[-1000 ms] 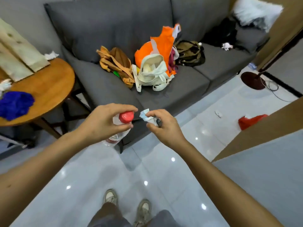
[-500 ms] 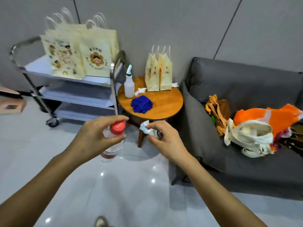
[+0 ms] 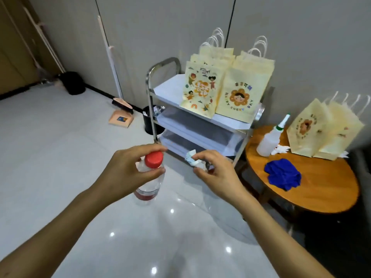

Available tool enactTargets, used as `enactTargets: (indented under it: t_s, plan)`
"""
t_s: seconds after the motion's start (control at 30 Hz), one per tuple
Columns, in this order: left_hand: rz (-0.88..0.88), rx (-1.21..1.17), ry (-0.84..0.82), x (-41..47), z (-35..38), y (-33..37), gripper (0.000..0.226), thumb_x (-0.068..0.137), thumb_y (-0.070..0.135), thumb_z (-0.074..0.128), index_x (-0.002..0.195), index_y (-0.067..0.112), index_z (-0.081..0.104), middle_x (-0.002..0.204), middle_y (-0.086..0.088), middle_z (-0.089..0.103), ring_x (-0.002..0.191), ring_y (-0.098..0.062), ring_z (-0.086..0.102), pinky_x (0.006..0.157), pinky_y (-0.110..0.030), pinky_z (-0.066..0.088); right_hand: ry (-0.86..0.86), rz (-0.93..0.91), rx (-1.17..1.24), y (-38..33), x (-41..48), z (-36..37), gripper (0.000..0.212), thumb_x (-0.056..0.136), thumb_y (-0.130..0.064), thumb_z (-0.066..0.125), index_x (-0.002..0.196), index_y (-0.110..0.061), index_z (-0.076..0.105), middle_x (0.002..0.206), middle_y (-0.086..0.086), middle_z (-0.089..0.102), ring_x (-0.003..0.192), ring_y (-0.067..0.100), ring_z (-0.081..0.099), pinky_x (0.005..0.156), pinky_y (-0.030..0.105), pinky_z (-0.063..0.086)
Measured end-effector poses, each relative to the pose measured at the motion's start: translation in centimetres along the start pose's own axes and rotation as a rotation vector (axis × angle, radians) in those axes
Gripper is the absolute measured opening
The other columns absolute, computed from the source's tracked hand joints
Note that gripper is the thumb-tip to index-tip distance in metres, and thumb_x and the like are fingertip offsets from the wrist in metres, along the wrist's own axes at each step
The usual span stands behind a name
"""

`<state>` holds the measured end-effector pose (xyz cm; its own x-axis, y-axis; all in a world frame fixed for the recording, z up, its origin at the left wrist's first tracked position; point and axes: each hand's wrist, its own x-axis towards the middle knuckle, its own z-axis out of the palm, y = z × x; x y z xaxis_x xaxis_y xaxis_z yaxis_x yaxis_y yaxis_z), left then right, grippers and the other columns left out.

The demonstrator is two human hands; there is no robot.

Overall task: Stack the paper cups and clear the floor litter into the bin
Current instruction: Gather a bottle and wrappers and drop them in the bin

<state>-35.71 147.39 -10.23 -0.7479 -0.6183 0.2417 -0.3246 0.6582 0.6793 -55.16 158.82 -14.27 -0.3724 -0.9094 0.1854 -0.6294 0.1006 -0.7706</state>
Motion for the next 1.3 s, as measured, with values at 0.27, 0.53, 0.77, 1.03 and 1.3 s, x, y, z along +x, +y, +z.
enactTargets:
  t_s: [0.27,0.53,0.77,1.03,1.3]
  plan:
    - [-0.155,-0.009,0.106,10.3,-5.3,-12.1,0.042,0.062,0.051,0.07,0.099,0.061,0.053,0.104,0.043,0.054,0.099,0.011,0.054,0.078,-0.003,0.04,-0.179,-0.046,0.018,1.1,18.8,7.4,0.023,0.081,-0.013,0.065,0.102,-0.023,0.064,0.102,-0.011,0.054,0.087,0.001,0.052,0.071,0.002,0.036]
    - [-0.271,0.045,0.149,23.5,-12.9,-24.1,0.042,0.066,0.041,0.077,0.095,0.058,0.052,0.094,0.045,0.057,0.099,0.016,0.05,0.078,0.003,0.035,-0.256,-0.063,0.083,1.1,39.6,14.0,0.022,0.079,-0.01,0.066,0.097,-0.023,0.065,0.094,-0.015,0.054,0.082,-0.014,0.05,0.068,0.001,0.036]
    - [-0.294,-0.073,0.115,35.4,-16.7,-36.4,0.036,0.066,0.039,0.076,0.095,0.048,0.057,0.098,0.031,0.062,0.095,0.006,0.056,0.078,-0.012,0.046,-0.258,0.056,0.066,3.0,53.9,22.0,0.024,0.082,-0.011,0.064,0.105,-0.018,0.064,0.103,-0.011,0.055,0.082,-0.007,0.049,0.068,-0.001,0.035]
    - [-0.271,-0.15,0.057,52.8,-22.2,-54.2,0.035,0.072,0.025,0.075,0.101,0.034,0.06,0.11,0.006,0.063,0.099,-0.014,0.059,0.086,-0.028,0.05,-0.097,0.333,0.074,5.2,69.5,32.7,0.027,0.083,-0.013,0.063,0.109,-0.019,0.063,0.104,-0.006,0.055,0.088,0.008,0.05,0.069,0.005,0.036]
    - [-0.469,-0.264,0.105,68.1,-18.4,-69.7,0.032,0.071,0.023,0.076,0.099,0.029,0.059,0.108,-0.002,0.063,0.098,-0.018,0.059,0.087,-0.027,0.049,0.005,0.541,0.052,12.9,81.8,40.5,0.028,0.081,-0.009,0.065,0.108,-0.014,0.064,0.106,0.008,0.061,0.075,0.015,0.049,0.067,0.001,0.035]
